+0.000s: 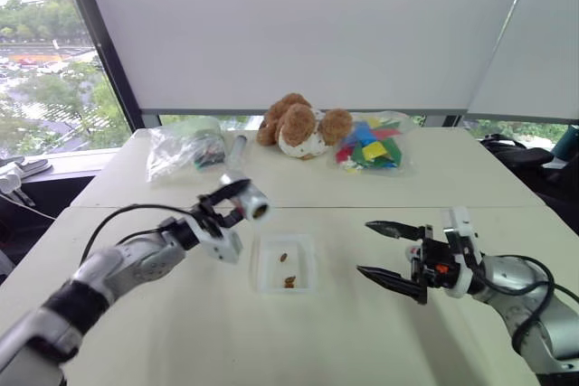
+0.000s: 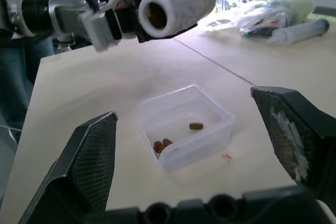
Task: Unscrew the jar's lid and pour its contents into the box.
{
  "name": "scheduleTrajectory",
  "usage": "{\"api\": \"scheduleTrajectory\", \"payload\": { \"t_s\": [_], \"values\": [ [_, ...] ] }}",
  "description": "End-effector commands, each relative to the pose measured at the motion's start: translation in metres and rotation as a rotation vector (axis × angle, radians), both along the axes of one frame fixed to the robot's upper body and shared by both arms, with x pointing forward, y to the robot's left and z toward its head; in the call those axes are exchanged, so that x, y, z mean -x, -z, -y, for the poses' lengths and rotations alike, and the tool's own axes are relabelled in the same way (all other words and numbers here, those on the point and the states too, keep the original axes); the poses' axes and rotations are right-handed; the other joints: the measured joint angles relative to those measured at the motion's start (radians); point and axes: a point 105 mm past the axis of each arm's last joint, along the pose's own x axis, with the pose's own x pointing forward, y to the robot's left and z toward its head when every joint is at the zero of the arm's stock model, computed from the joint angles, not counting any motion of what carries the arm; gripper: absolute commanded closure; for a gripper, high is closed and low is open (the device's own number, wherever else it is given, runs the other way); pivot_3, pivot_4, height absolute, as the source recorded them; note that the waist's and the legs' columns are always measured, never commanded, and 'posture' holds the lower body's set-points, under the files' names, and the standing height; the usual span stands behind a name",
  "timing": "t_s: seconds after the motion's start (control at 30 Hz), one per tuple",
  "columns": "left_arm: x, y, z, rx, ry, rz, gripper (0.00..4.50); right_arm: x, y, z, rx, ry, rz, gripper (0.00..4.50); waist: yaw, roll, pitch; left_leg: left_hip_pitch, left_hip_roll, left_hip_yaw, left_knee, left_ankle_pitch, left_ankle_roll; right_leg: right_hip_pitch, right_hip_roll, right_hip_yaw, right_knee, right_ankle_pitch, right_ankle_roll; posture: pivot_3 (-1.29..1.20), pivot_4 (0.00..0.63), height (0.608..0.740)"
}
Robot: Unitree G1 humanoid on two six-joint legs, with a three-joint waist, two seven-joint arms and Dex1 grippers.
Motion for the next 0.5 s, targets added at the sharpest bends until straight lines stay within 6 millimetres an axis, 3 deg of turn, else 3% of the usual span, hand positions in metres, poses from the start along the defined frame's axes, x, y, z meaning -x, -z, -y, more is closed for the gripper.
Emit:
{"api": "scheduleTrajectory", "payload": {
  "t_s": [0.03,0.13,0.23,0.33,0.5],
  "values": [
    [-0.006,-0.007,-0.03,0.296,-0.086,-0.321,2.33,0.003,-0.008,-0.008,-0.012,-0.06,0.096,0.06,-0.002,0.0,0.0,0.0,0.0,0.0,0.0,0.0,0.0,0.0,0.0,0.0,0.0,0.0,0.0,0.0,0.15,0.74],
    [-0.005,-0.003,-0.077,0.713,-0.218,-0.48,2.33,0.001,-0.011,-0.019,-0.047,-0.104,0.164,0.06,-0.01,0.0,0.0,0.0,0.0,-0.002,0.0,0.0,0.0,0.0,0.001,0.0,0.001,0.0,0.0,0.0,0.15,0.74],
    [0.005,0.013,-0.111,0.931,-0.295,-0.57,2.33,-0.002,-0.014,-0.023,-0.072,-0.116,0.202,0.06,-0.014,0.0,0.0,0.001,0.0,-0.003,0.0,0.0,0.0,0.001,0.002,0.0,0.001,0.0,0.0,0.0,0.15,0.74],
    [0.022,0.035,-0.145,1.037,-0.369,-0.582,2.33,-0.005,-0.016,-0.025,-0.09,-0.118,0.229,0.06,-0.02,0.001,0.0,0.002,0.0,-0.001,0.0,0.0,0.0,0.0,0.002,0.001,0.002,0.0,0.0,0.0,0.15,0.74],
    [0.033,0.046,-0.188,1.199,-0.514,-0.415,2.33,-0.006,-0.013,-0.028,-0.105,-0.123,0.226,0.06,-0.002,-0.001,-0.001,0.002,0.0,-0.003,0.001,0.0,0.0,0.002,0.003,0.0,0.001,0.0,-0.001,0.0,0.15,0.74]
  ]
}}
